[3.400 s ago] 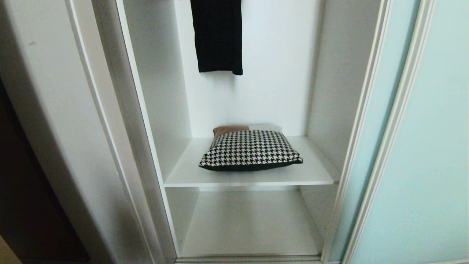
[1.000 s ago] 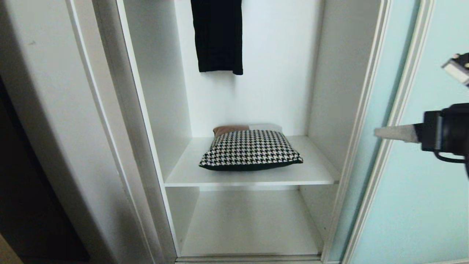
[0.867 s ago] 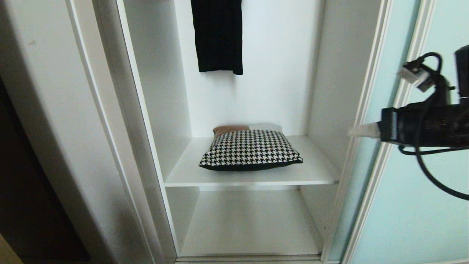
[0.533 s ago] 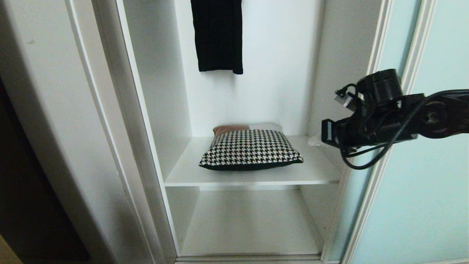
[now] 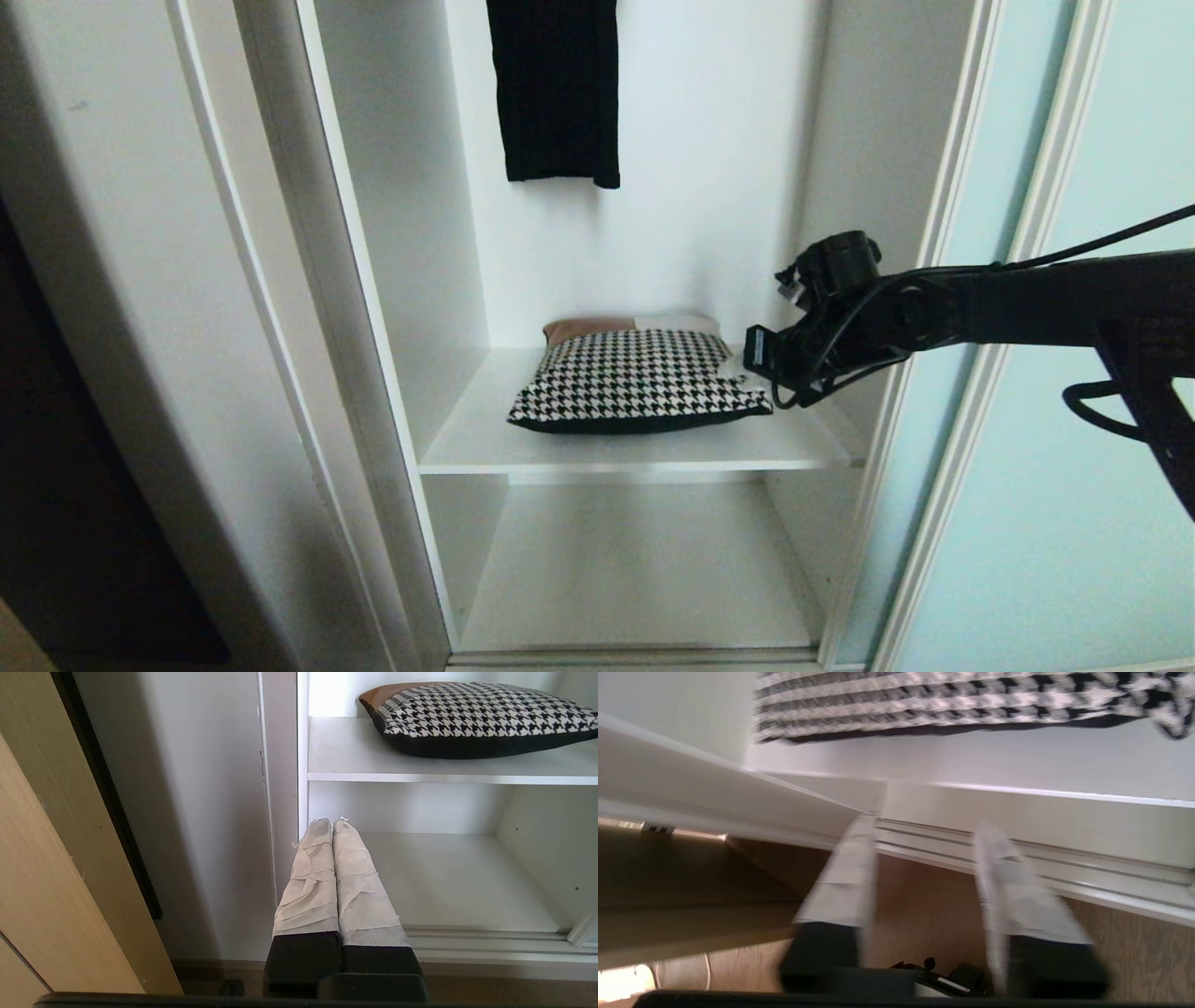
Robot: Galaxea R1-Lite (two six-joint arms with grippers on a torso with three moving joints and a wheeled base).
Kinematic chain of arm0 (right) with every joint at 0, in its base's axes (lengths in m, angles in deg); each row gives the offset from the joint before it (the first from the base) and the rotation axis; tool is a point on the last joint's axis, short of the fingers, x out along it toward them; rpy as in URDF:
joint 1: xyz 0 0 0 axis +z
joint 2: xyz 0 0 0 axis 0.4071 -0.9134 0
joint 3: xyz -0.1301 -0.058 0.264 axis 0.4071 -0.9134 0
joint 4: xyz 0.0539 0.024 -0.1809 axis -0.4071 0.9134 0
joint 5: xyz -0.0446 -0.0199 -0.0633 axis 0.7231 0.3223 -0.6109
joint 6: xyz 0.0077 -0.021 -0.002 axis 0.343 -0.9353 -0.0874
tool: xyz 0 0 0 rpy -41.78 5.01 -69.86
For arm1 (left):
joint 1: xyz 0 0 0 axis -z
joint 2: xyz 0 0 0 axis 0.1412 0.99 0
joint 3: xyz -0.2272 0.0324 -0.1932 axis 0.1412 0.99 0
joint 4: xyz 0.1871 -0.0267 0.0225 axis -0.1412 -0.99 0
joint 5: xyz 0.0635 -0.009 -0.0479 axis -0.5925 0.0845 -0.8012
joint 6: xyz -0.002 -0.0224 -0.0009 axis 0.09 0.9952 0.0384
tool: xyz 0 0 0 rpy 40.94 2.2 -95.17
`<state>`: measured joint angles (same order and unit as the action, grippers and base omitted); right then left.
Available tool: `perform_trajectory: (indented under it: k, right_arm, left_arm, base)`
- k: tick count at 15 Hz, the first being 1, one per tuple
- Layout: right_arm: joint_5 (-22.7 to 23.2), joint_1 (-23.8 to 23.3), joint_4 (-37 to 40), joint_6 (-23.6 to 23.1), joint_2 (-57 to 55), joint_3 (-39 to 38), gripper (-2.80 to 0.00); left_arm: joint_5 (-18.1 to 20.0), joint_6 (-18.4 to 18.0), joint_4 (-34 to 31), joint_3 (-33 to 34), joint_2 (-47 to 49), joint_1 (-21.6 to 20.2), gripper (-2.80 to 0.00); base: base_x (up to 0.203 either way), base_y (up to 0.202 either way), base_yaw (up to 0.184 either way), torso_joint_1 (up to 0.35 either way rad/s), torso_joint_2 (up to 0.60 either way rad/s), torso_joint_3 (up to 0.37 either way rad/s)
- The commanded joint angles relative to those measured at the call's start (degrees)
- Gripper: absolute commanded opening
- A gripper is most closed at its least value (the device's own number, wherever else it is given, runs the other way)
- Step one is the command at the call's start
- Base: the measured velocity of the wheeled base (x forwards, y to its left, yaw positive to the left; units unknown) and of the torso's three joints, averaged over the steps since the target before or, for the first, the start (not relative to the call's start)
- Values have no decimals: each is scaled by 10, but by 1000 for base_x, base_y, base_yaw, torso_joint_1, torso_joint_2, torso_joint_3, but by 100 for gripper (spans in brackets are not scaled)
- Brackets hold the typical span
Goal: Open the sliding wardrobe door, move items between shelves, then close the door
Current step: Place the pillow on the lower shelf
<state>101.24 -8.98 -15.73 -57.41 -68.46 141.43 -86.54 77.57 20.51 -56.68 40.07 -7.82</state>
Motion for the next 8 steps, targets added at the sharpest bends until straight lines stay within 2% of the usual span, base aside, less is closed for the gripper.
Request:
perform_trajectory:
  k: [1,8]
  right_arm:
    - [1,-24,-7,4,-59,29,0]
    - [-3,-49,-26,0,-106,29,0]
  left_arm:
    - [-1,0,0,0,0,0,-280]
    - [0,0,0,0,0,0,-280]
  base:
    - [0,0,0,0,0,0]
    - [0,0,0,0,0,0]
